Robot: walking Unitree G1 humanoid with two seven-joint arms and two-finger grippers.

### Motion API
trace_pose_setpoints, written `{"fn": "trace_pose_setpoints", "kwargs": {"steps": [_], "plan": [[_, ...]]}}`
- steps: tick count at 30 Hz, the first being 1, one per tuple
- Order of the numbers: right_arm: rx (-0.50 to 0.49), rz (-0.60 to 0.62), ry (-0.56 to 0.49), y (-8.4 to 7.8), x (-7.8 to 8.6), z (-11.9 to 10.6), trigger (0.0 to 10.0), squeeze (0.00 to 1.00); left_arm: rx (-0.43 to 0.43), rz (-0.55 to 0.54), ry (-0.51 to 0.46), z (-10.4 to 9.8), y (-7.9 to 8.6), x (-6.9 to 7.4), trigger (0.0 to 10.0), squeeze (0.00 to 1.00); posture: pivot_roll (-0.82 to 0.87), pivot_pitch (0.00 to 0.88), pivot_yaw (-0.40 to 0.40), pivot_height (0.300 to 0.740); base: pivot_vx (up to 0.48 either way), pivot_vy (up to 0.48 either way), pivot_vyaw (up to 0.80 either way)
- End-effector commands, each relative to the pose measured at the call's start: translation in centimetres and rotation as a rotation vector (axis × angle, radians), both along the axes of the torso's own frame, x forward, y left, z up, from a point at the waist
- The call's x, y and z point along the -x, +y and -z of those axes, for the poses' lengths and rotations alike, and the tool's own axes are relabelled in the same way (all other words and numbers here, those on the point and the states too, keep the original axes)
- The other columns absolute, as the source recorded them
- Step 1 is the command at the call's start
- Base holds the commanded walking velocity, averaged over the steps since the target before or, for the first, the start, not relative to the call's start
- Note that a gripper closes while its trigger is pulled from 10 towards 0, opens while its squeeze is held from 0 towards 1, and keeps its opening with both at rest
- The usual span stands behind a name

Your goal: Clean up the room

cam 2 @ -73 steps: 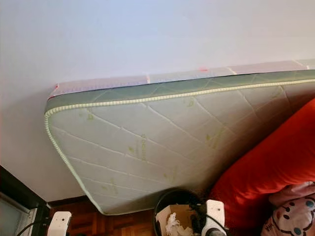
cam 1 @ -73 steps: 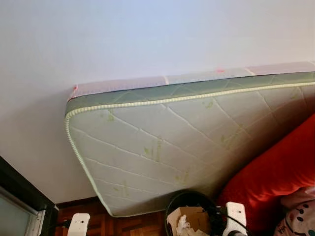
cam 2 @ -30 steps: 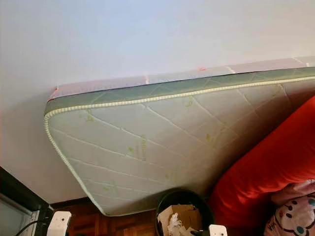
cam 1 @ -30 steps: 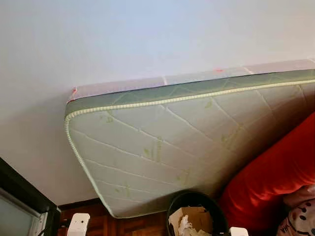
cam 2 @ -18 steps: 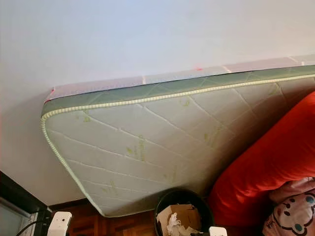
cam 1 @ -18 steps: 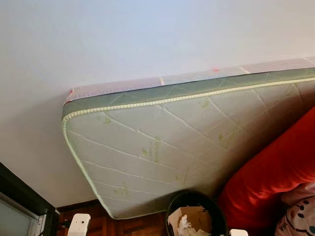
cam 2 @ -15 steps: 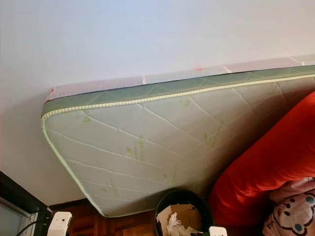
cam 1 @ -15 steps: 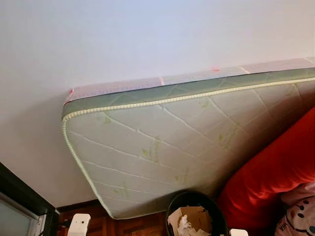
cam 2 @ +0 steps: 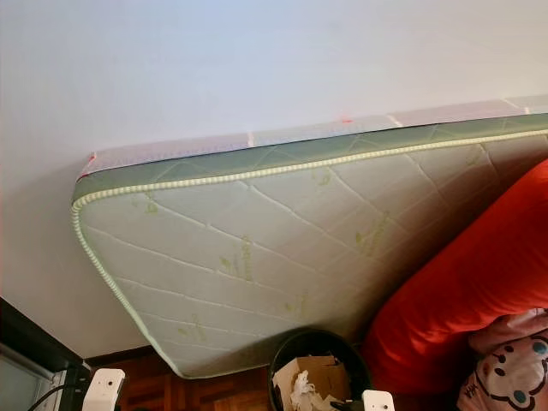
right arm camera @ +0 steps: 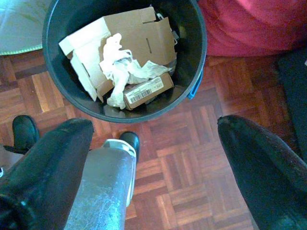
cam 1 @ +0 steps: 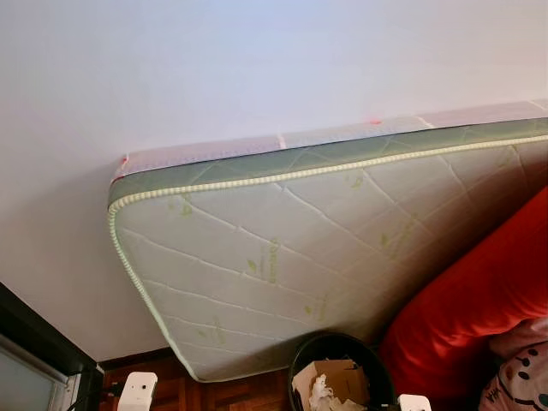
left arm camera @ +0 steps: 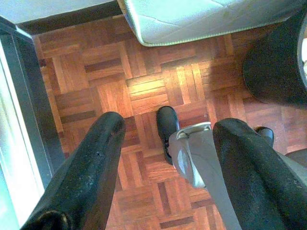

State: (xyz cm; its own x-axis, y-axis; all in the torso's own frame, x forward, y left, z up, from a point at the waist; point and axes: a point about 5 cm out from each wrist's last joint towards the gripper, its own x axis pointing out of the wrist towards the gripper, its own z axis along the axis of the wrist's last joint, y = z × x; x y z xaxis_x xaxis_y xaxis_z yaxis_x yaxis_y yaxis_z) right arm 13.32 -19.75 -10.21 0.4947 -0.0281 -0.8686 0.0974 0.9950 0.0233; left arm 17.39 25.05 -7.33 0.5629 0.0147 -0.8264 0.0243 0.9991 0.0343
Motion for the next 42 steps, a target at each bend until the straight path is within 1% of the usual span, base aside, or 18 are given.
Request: {"fn": "trace_pose_setpoints", "kwargs": {"steps": [1,12,42], "plan": [[0.004,-0.003,0.007,0.00,0.02,0.02,10.0,0.00,-0.007,-0.001,0.010,0.05,0.19,0.20,10.0,0.00,-0.03,0.000,-0.021,0.740,0.000,0.000,0.00],[0.003,-0.007,0.008,0.12,-0.04,0.02,10.0,0.00,-0.006,-0.001,0.011,0.06,0.18,0.22,10.0,0.00,-0.03,0.000,-0.021,0.740,-0.200,0.000,0.00],[0.004,-0.040,0.022,0.35,0.19,0.14,10.0,0.00,-0.013,0.020,0.024,0.16,0.23,0.50,10.0,0.00,-0.03,0.000,-0.017,0.740,-0.278,0.000,0.00]]}}
